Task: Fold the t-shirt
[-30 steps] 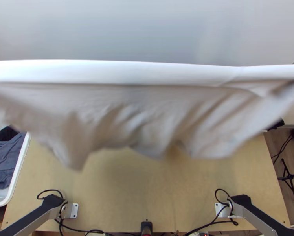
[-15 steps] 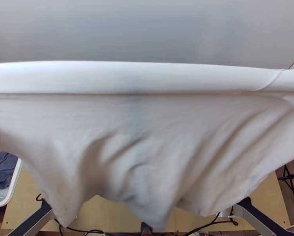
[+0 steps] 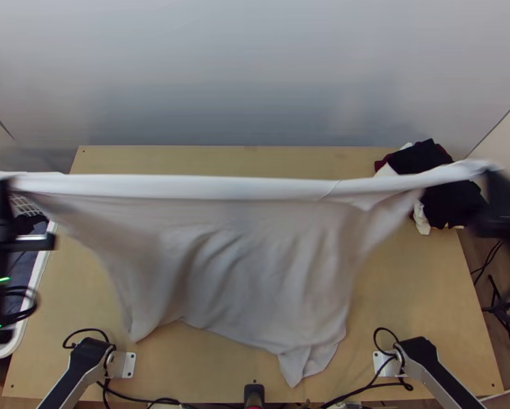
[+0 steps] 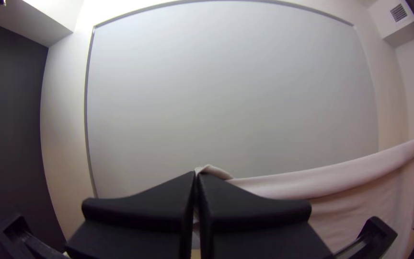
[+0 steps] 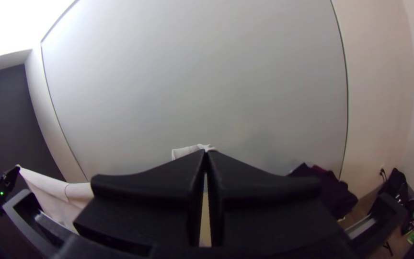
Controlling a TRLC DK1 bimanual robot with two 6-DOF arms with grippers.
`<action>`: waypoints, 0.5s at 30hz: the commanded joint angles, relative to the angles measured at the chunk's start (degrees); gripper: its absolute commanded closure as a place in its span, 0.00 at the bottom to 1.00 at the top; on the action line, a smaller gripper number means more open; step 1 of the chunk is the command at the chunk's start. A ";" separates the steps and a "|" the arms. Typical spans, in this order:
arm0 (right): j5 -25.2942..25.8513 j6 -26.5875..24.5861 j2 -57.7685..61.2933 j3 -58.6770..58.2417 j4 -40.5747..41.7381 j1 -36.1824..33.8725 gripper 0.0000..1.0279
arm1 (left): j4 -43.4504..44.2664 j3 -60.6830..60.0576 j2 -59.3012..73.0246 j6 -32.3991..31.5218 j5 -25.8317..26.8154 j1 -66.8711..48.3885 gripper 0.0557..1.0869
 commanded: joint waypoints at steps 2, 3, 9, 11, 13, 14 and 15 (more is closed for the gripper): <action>-0.78 -2.31 -4.36 -30.08 11.93 0.76 0.97 | 14.03 -23.24 -2.63 3.48 0.48 0.43 0.97; -0.78 -3.02 -3.22 -32.10 14.21 0.76 0.97 | 17.28 -25.09 -1.57 5.24 0.48 0.95 0.97; -1.04 -6.97 10.14 -36.94 28.80 -0.74 0.97 | 27.39 -28.78 10.03 6.29 9.10 9.83 0.97; -1.04 -8.91 15.68 -35.97 32.41 -1.44 0.97 | 32.58 -29.40 14.95 6.47 9.54 11.06 0.97; -1.04 -10.05 21.66 -33.95 35.57 -2.05 0.97 | 36.97 -29.31 21.54 7.08 9.62 12.82 0.97; -1.04 -10.31 24.56 -32.63 36.80 -3.02 0.97 | 38.99 -28.96 24.79 7.17 9.71 13.43 0.97; -1.04 -10.49 27.54 -31.22 37.68 -3.64 0.97 | 39.96 -28.17 27.96 7.43 9.71 13.61 0.97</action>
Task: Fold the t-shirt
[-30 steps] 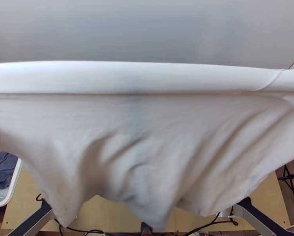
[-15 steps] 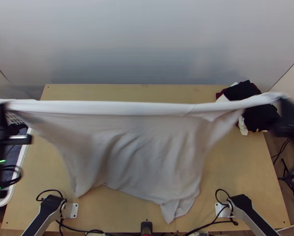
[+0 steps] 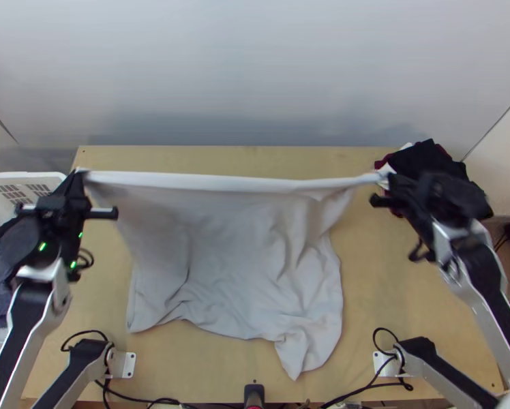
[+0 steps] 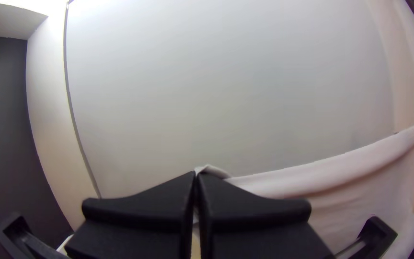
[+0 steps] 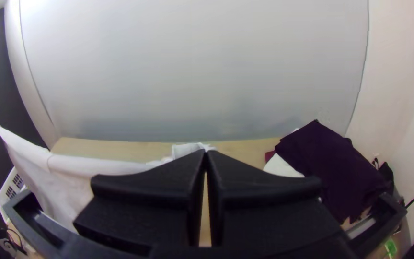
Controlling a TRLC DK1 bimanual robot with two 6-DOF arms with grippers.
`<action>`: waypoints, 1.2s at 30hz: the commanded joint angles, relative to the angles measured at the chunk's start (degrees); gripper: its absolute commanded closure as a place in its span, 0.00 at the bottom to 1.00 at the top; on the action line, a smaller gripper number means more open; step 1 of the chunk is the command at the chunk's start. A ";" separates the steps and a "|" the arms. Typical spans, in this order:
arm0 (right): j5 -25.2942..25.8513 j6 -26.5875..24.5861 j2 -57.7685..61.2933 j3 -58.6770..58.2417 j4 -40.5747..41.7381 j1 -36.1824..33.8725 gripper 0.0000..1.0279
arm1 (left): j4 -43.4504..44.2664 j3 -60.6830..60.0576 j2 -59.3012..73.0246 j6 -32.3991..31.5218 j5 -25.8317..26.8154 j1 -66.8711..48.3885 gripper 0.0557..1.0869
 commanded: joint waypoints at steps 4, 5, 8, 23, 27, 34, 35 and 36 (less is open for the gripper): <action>-0.04 -3.17 26.20 7.41 12.07 -3.97 0.97 | 14.64 2.50 28.31 1.42 2.24 5.24 0.97; -0.04 -3.08 28.84 9.08 12.69 -4.32 0.97 | 15.52 3.91 31.47 1.34 2.24 5.24 0.97; -0.04 -3.08 35.87 13.74 13.57 -5.20 0.97 | 15.87 9.53 40.70 1.60 2.15 5.15 0.97; 2.34 -1.41 50.63 26.83 17.70 -5.38 0.97 | 17.54 29.40 63.46 1.42 -3.83 1.11 0.97; 3.39 0.26 52.48 29.29 17.88 -5.47 0.97 | 17.54 30.27 63.90 -0.60 -3.92 1.37 0.97; 4.27 1.76 51.43 28.15 15.06 -3.27 0.97 | 9.99 30.98 63.90 -1.92 -4.27 3.22 0.97; 4.27 1.58 50.63 27.71 13.39 -2.74 0.97 | 8.23 30.71 63.90 -1.39 -4.27 3.22 0.97; 4.27 1.40 49.67 26.66 12.16 -2.21 0.97 | 6.91 30.19 63.73 -0.60 -4.27 3.22 0.97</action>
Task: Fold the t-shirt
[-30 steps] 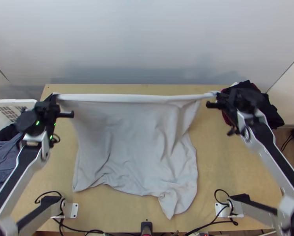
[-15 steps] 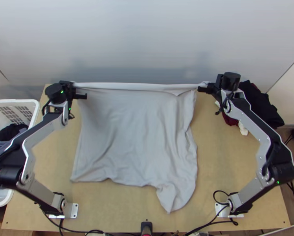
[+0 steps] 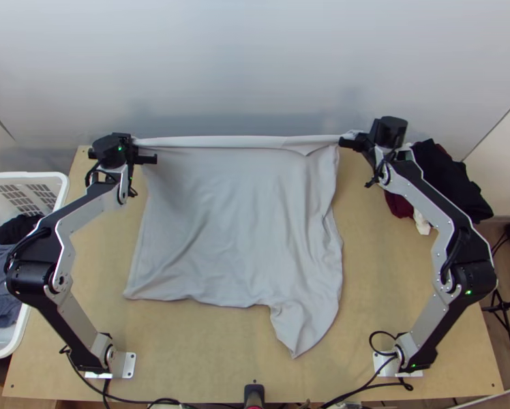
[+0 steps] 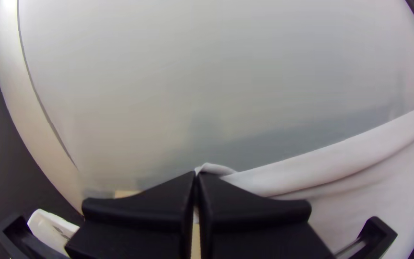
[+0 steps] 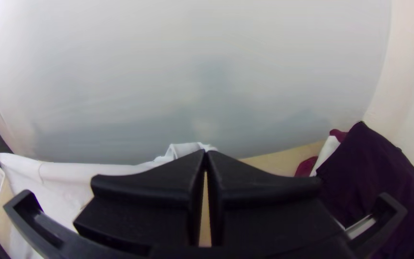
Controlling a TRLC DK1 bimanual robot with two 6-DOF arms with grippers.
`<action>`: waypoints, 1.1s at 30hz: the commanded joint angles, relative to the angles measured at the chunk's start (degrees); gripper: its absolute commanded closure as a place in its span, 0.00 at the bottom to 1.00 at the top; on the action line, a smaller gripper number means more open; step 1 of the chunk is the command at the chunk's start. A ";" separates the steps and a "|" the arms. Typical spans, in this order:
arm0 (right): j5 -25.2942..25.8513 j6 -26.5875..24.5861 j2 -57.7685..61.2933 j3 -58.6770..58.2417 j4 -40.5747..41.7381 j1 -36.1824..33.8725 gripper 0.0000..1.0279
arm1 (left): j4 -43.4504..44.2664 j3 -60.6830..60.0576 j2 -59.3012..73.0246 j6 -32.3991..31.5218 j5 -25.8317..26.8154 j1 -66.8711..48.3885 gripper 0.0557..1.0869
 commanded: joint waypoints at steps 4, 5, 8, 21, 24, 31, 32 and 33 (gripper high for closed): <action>0.64 0.02 -6.44 -6.64 -9.19 4.40 0.97 | -7.69 -2.50 0.16 3.42 -0.22 1.43 0.97; 0.73 0.11 -7.94 -8.22 -9.63 4.75 0.97 | -7.69 -3.12 -0.36 3.77 -0.22 1.70 0.97; 0.73 0.55 -12.51 -11.91 -12.62 5.28 0.97 | -7.17 -5.76 -2.39 5.44 -0.22 1.96 0.97; 0.91 0.38 -25.69 -27.82 -23.69 6.77 0.97 | -3.56 -23.77 -11.79 6.49 -0.31 -2.52 0.97; 0.91 0.64 -25.52 -31.69 -23.87 8.71 0.97 | -4.00 -27.11 -13.72 6.67 -0.31 -3.75 0.97; 0.82 1.17 -21.74 -34.41 -24.57 11.69 0.97 | -6.90 -29.57 -13.81 6.67 -0.22 -3.58 0.97; 0.82 0.99 -21.82 -34.50 -24.66 12.05 0.97 | -7.87 -29.40 -13.55 6.67 -0.22 -3.23 0.92; 0.82 0.82 -22.09 -34.76 -24.57 12.40 0.95 | -9.63 -28.96 -13.46 6.49 -0.22 -2.79 0.78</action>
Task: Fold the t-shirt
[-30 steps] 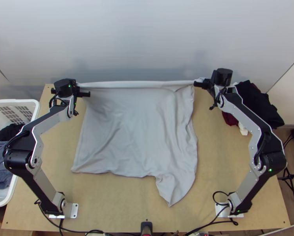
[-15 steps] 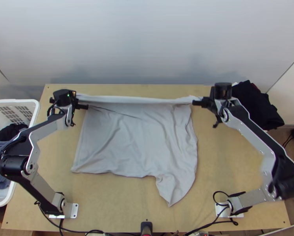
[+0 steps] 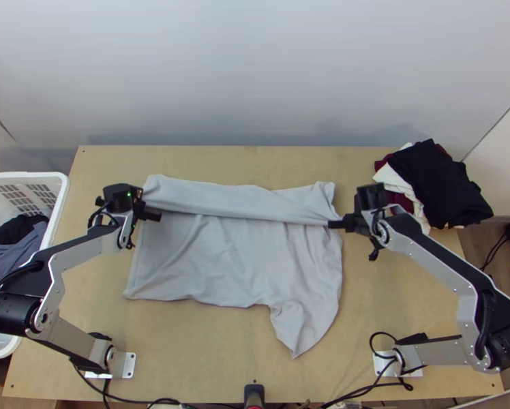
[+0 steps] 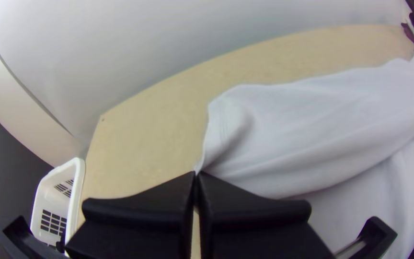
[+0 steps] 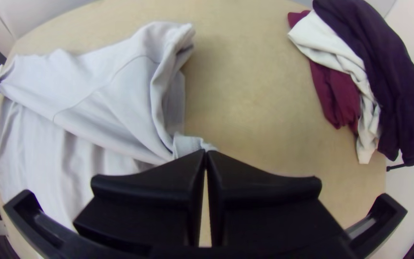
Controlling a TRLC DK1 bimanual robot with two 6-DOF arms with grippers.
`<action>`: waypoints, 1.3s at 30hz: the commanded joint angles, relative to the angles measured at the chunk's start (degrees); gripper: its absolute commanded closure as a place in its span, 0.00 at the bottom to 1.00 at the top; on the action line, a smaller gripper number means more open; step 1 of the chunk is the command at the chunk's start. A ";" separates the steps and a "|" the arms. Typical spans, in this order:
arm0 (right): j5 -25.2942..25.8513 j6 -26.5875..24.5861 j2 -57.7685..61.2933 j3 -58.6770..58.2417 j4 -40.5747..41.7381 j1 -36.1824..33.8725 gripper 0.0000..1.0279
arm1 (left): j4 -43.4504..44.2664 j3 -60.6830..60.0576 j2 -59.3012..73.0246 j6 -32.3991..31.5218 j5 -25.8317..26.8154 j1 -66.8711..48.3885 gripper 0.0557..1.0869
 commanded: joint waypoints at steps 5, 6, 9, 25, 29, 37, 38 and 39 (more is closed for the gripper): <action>-0.56 -0.39 -4.21 -4.04 -1.74 2.76 0.02 | -19.85 2.01 -0.72 -3.32 0.52 1.96 0.04; -1.26 -0.39 -5.80 -4.04 -1.91 2.76 0.03 | -22.75 2.72 -1.25 -4.02 0.79 2.32 0.04; -6.54 -0.21 -10.98 -3.77 -6.66 2.76 0.03 | -30.57 3.15 -5.99 -4.72 7.11 4.51 0.04; -28.77 -6.28 -33.66 -5.71 -39.00 17.00 0.04 | -62.39 -4.40 -35.52 13.03 20.56 9.00 0.05; -30.18 -8.30 -35.24 -5.44 -41.38 21.31 0.04 | -70.21 -3.00 -36.49 16.02 27.06 11.28 0.05; -30.27 -8.39 -34.10 -5.88 -46.47 27.90 0.04 | -80.41 -6.25 -39.48 23.58 30.14 10.84 0.05; -30.27 -8.48 -34.01 -6.06 -46.47 28.25 0.04 | -80.06 -7.22 -40.00 24.02 30.14 10.84 0.05; -30.27 -8.91 -33.66 -6.15 -46.39 28.86 0.04 | -79.97 -7.74 -40.00 24.37 30.14 10.84 0.05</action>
